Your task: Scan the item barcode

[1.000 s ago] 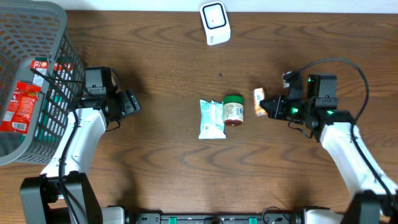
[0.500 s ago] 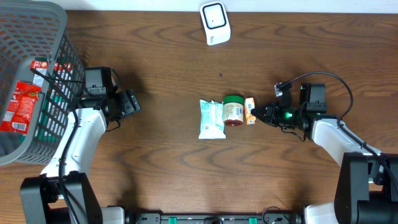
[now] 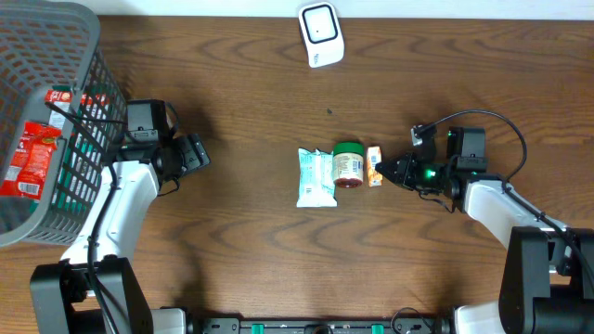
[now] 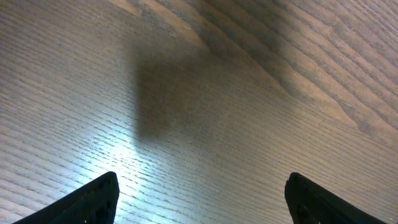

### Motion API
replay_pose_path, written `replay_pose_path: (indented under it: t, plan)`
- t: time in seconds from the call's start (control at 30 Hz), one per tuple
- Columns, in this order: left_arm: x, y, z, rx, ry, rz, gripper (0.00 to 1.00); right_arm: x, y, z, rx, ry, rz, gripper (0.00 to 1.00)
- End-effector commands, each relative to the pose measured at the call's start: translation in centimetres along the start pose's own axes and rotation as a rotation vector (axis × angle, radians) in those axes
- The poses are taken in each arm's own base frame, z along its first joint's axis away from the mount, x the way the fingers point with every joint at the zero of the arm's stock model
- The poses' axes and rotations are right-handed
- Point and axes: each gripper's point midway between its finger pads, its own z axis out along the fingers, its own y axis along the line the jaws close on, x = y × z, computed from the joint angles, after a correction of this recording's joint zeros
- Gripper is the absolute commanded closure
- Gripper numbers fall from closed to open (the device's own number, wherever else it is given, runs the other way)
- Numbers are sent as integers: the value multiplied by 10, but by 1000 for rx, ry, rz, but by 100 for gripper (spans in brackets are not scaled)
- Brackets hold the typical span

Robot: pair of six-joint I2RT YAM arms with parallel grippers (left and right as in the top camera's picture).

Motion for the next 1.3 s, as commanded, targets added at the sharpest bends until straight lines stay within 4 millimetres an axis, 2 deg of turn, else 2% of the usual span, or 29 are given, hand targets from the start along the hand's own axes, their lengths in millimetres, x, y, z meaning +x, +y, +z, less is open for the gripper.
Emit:
replay_pose_path:
  t: [0.0, 0.2, 0.53, 0.7, 0.93, 1.27]
  plan:
    - [-7, -1, -5, 1, -23, -4, 14, 4, -6, 2, 3, 5, 47, 99]
    - [-7, -1, -5, 1, -23, -4, 14, 11, -11, 4, 2, 4, 62, 99]
    - [-7, -1, -5, 1, -23, -4, 14, 9, -5, 4, -36, -5, 79, 98]
    - [-7, -1, -5, 1, -23, -4, 14, 9, -5, 4, -35, -5, 77, 90]
    - [-7, -1, -5, 1, -23, -4, 14, 9, -5, 4, -34, -5, 75, 88]
    - [-7, -1, -5, 1, -23, -4, 14, 2, -2, 3, -37, -24, 17, 67]
